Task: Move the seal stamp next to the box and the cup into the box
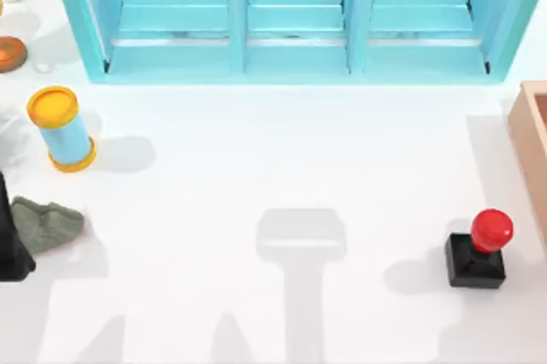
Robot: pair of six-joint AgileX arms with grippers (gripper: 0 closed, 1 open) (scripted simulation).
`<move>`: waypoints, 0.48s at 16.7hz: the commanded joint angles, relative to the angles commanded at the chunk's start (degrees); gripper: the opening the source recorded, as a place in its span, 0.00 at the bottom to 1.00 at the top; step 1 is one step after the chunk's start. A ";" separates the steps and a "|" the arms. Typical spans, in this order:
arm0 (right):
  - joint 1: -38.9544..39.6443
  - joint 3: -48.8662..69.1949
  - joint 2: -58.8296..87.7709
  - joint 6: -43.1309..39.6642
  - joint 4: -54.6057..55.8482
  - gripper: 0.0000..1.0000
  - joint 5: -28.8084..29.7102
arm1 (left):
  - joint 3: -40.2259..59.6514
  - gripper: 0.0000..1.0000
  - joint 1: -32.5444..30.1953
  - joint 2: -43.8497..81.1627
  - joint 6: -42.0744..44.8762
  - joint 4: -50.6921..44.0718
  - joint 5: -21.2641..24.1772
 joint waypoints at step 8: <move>0.91 -11.71 2.04 1.95 -1.38 0.00 5.09 | 0.00 1.00 0.00 0.00 0.00 0.00 0.00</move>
